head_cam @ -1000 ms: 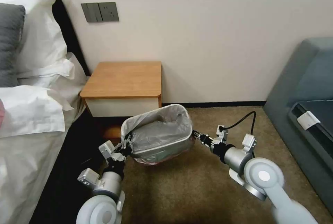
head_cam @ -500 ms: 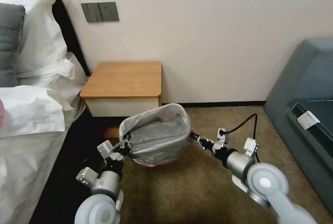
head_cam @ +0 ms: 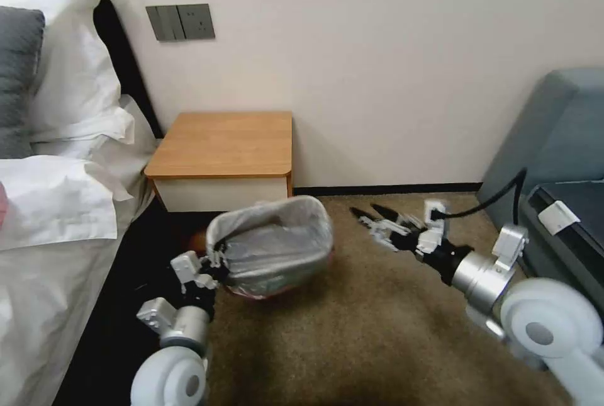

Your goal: Pick up the garbage bag from the table and place it over the trash can.

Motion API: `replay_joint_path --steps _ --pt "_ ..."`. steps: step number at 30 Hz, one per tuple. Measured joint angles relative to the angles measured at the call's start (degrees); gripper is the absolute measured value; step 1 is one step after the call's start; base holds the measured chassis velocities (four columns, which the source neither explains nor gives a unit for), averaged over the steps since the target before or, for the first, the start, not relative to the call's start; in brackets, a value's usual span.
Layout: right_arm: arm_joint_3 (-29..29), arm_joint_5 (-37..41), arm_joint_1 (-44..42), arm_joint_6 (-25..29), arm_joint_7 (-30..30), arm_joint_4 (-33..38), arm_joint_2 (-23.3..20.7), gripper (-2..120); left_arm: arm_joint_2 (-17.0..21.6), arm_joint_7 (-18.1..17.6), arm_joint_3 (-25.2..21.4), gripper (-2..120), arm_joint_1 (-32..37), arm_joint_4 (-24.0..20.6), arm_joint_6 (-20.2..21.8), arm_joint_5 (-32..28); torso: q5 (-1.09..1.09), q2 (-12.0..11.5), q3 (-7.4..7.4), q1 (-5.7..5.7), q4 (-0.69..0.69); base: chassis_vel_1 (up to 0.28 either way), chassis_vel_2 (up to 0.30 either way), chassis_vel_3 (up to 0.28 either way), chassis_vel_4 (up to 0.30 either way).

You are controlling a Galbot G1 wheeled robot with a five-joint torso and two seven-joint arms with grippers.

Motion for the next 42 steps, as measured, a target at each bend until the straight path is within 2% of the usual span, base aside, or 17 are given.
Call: replay_joint_path --steps 1,2,3,4,6,7,11,12,15,17,19,20,23,28,42 --pt "-1.6 -1.0 1.3 0.0 -0.4 -0.2 -0.3 56 0.0 0.2 0.1 7 0.0 0.0 -0.1 0.4 0.00 0.0 0.00 0.00 0.00 0.000 0.000 0.000 0.000" --pt "-10.1 -7.1 8.0 0.1 -1.7 -2.0 -1.0 48 -0.1 0.8 0.7 7 0.1 0.2 -0.5 2.3 0.01 0.0 0.00 0.00 0.01 0.000 0.000 0.000 0.000" --pt "-10.1 -7.1 8.0 0.1 -1.7 -2.0 -1.0 48 -0.1 0.8 0.7 7 0.1 0.2 -0.5 2.3 0.01 0.0 0.00 0.00 0.01 0.000 0.000 0.000 0.000" --pt "-16.3 -12.3 12.6 0.0 -2.0 -3.4 -0.5 43 -0.1 1.3 0.9 7 0.2 0.2 -0.9 3.7 0.03 0.0 0.01 0.00 0.01 0.000 0.000 0.000 0.000" --pt "-23.7 -18.9 18.2 -1.7 -1.3 -5.1 1.9 34 -0.2 2.3 0.9 7 0.5 0.3 -1.8 6.1 0.02 0.0 0.01 0.01 0.00 0.000 0.000 0.000 0.000" --pt "-23.7 -18.9 18.2 -1.7 -1.3 -5.1 1.9 34 -0.2 2.3 0.9 7 0.5 0.3 -1.8 6.1 0.02 0.0 0.01 0.01 0.00 0.000 0.000 0.000 0.000" --pt "-31.9 -30.1 24.8 -6.6 1.4 -8.9 6.2 16 -0.5 2.8 0.6 7 1.4 0.1 -2.8 8.6 0.02 0.0 0.01 0.01 0.00 0.000 0.000 0.000 0.000" --pt "-31.9 -30.1 24.8 -6.6 1.4 -8.9 6.2 16 -0.5 2.8 0.6 7 1.4 0.1 -2.8 8.6 0.02 0.0 0.01 0.01 0.00 0.000 0.000 0.000 0.000" --pt "-35.9 -35.0 27.9 -10.4 4.6 -11.1 9.0 3 -0.9 2.8 0.5 7 2.0 -0.3 -3.0 9.2 0.01 0.0 0.00 0.01 -0.01 0.000 0.000 0.000 0.000" --pt "-37.2 -35.5 28.6 -11.5 5.9 -11.7 10.0 0 -1.0 2.8 0.6 7 2.1 -0.5 -3.0 9.3 0.00 0.0 0.00 0.01 -0.01 0.000 0.000 0.000 0.000" --pt "-41.0 -34.9 30.3 -14.8 10.9 -13.2 13.0 0 -1.1 2.7 0.7 7 2.3 -0.9 -3.0 9.4 0.01 0.0 0.00 0.00 -0.01 0.000 0.000 0.000 0.000" --pt "-41.0 -34.9 30.3 -14.8 10.9 -13.2 13.0 0 -1.1 2.7 0.7 7 2.3 -0.9 -3.0 9.4 0.01 0.0 0.00 0.00 -0.01 0.000 0.000 0.000 0.000" --pt "-45.3 -32.8 32.0 -16.7 16.7 -15.2 16.5 0 -1.1 2.7 0.8 7 2.2 -1.3 -2.9 9.6 0.01 0.0 0.00 0.00 0.00 0.000 0.000 0.000 0.000" --pt "-47.4 -31.8 33.7 -16.9 19.5 -18.8 19.7 0 -1.1 3.1 0.9 5 1.9 -1.7 -3.2 10.6 0.00 0.0 0.00 0.01 0.00 0.000 0.000 0.000 0.000" --pt "-48.4 -32.3 35.2 -16.8 20.3 -26.2 21.7 0 -1.0 3.8 1.4 5 2.9 -3.5 -3.9 11.9 0.01 0.0 0.00 0.00 -0.01 0.000 0.000 0.000 0.000"
